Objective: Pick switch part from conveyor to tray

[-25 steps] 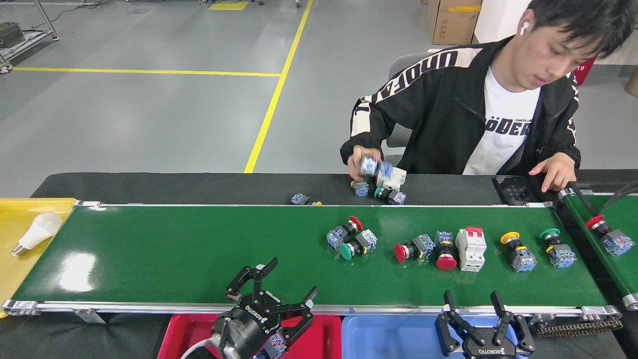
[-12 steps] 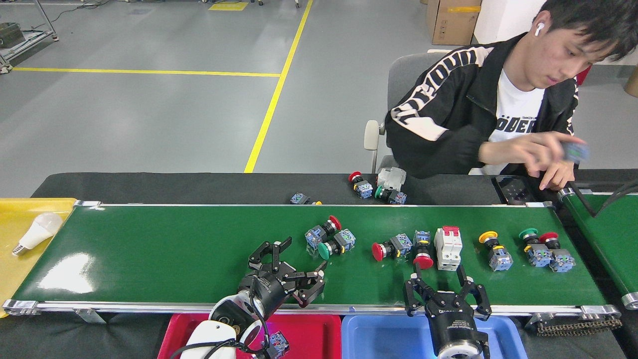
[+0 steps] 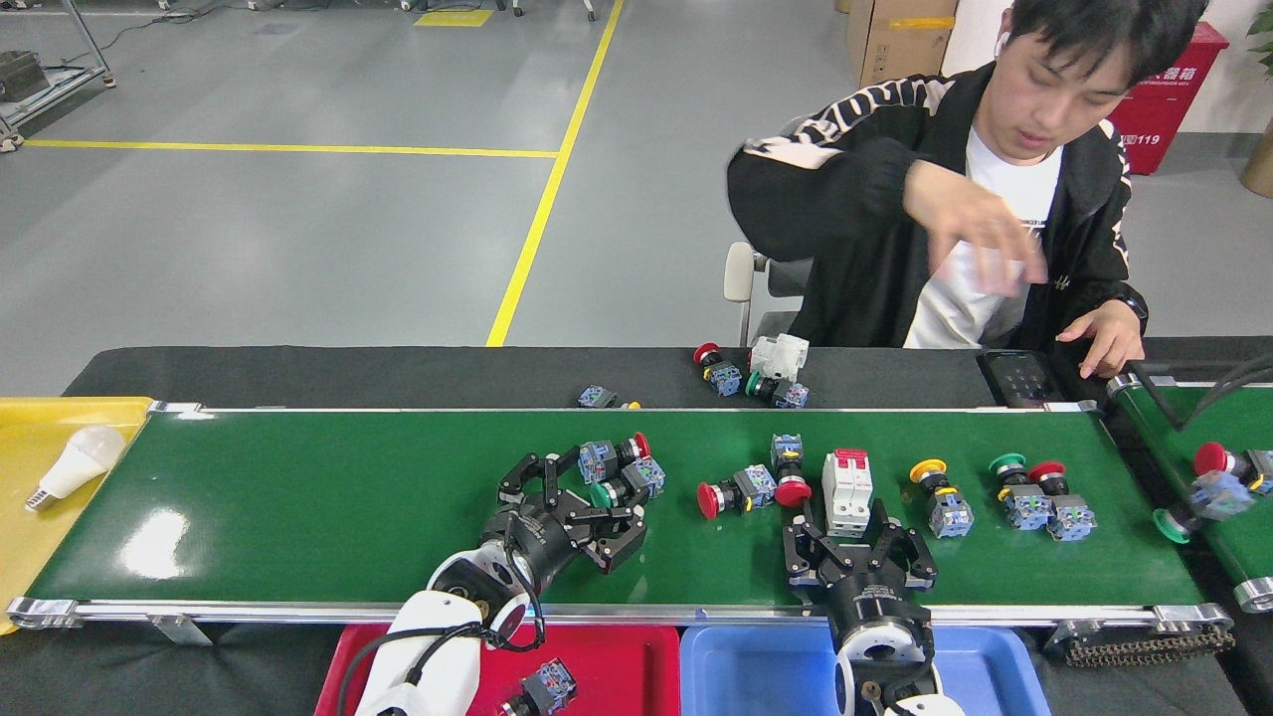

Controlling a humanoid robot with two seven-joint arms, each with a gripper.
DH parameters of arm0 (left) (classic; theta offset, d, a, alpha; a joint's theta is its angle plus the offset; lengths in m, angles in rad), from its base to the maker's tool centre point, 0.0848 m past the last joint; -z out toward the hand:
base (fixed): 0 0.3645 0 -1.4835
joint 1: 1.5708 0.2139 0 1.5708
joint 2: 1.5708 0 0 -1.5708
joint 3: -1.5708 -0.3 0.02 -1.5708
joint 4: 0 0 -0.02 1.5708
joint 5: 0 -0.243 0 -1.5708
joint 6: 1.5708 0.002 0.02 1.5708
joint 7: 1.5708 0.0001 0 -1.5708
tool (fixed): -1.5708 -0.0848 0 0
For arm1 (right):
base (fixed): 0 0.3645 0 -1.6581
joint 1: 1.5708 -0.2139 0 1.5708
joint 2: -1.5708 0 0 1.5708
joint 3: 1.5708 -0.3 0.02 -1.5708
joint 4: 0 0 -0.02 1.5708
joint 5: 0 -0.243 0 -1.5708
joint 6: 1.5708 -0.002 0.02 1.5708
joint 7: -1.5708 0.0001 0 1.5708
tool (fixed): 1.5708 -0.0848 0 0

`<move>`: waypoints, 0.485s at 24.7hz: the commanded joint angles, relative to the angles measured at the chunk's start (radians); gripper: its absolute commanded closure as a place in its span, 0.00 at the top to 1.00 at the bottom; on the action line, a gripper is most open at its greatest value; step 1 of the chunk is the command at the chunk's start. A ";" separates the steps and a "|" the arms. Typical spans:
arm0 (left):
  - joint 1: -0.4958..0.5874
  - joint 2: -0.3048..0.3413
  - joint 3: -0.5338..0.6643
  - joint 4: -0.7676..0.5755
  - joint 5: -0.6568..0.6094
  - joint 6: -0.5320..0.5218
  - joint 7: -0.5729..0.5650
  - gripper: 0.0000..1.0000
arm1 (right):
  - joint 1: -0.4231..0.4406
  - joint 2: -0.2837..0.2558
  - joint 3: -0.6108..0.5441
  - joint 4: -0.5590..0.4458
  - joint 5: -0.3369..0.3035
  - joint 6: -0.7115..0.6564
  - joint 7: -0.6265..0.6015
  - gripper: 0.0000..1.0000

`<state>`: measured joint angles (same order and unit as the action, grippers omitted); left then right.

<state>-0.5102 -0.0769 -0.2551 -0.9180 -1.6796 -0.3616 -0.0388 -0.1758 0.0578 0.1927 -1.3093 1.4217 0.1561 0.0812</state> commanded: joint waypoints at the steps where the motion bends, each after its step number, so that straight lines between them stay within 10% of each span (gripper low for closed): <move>1: -0.033 0.005 0.002 0.014 0.001 0.003 0.036 1.00 | 0.001 -0.006 -0.002 -0.057 -0.004 -0.056 0.000 0.06; 6: -0.060 0.014 -0.001 0.061 -0.003 0.009 0.053 0.97 | 0.128 -0.085 -0.006 -0.263 -0.081 -0.193 0.011 0.06; 12: -0.048 0.040 -0.010 0.059 -0.003 -0.002 0.082 0.71 | 0.349 -0.248 -0.041 -0.461 -0.237 -0.446 0.009 0.07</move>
<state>-0.5462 -0.0421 -0.2641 -0.8505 -1.6815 -0.3537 0.0267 0.1627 -0.1636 0.1717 -1.7446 1.2085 -0.1964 0.0935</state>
